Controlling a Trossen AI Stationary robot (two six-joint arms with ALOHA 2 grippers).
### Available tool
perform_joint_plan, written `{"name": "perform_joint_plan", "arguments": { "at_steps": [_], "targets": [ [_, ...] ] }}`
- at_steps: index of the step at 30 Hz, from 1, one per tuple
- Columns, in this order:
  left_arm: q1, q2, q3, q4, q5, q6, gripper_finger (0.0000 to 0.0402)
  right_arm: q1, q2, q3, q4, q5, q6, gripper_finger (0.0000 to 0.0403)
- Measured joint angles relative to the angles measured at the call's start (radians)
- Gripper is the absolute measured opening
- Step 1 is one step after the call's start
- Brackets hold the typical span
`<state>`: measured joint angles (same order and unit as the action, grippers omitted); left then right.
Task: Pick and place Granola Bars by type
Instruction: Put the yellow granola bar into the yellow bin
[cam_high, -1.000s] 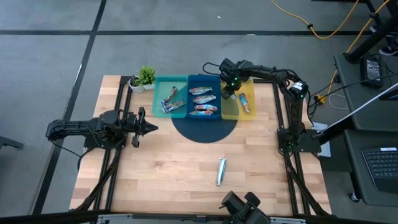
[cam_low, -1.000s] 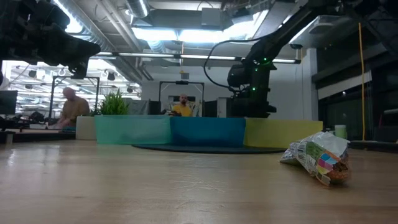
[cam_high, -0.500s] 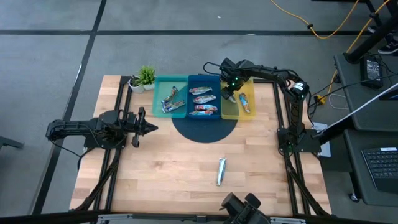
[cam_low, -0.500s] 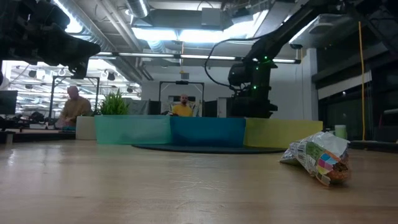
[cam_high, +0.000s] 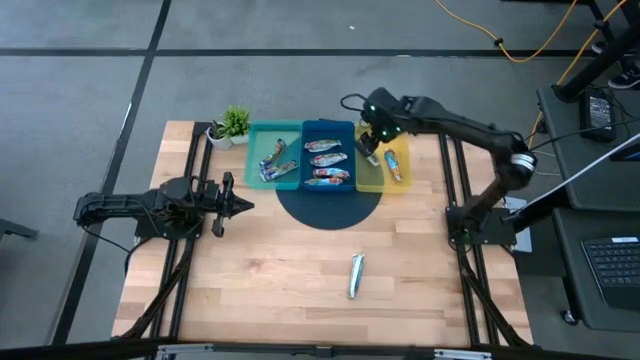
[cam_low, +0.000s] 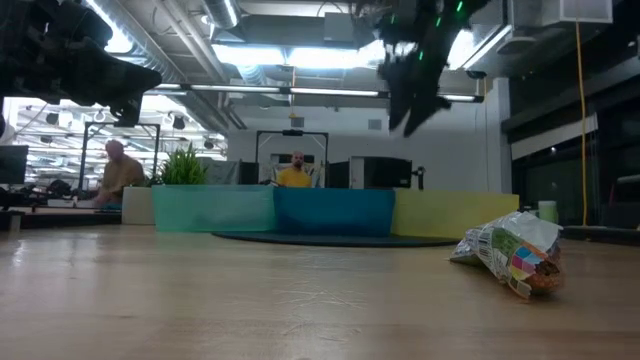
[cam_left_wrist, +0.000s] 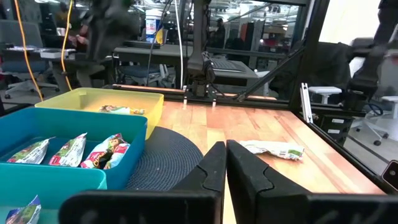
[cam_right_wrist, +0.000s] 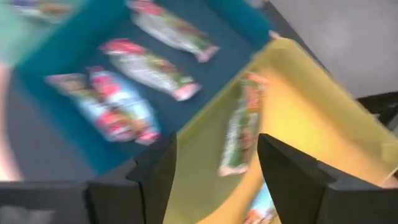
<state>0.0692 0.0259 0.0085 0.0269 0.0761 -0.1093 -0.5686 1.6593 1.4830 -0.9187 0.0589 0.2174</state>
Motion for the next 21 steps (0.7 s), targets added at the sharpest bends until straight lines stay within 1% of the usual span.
{"name": "perform_joint_plan", "arguments": {
  "at_steps": [3, 6, 11, 12, 17, 21],
  "targets": [
    [0.0, 0.0, 0.0, 0.0, 0.0, 0.0, 0.0008, 0.081, -0.074, 0.0, -0.033, -0.022, 0.04, 0.0226],
    [0.0, 0.0, 0.0, 0.0, 0.0, 0.0, 0.0006, 0.183, -0.136, 0.0, -0.076, -0.055, 0.046, 0.0226],
    [0.0, 0.0, 0.0, 0.0, 0.0, 0.0, 0.0005, 0.394, -0.204, 0.0, -0.113, -0.223, 0.04, 0.0226],
    [0.0, 0.0, 0.0, 0.0, 0.0, 0.0, 0.0005, 0.436, -0.21, 0.0, -0.112, -0.24, 0.049, 0.0226],
    [0.0, 0.0, 0.0, 0.0, 0.0, 0.0, 0.0008, 0.623, -0.215, 0.001, -0.112, -0.236, 0.12, 0.0226],
    [0.0, 0.0, 0.0, 0.0, 0.0, 0.0, 0.0005, 0.725, -0.202, 0.0, -0.113, -0.173, 0.179, 0.0226]
  ]
}}
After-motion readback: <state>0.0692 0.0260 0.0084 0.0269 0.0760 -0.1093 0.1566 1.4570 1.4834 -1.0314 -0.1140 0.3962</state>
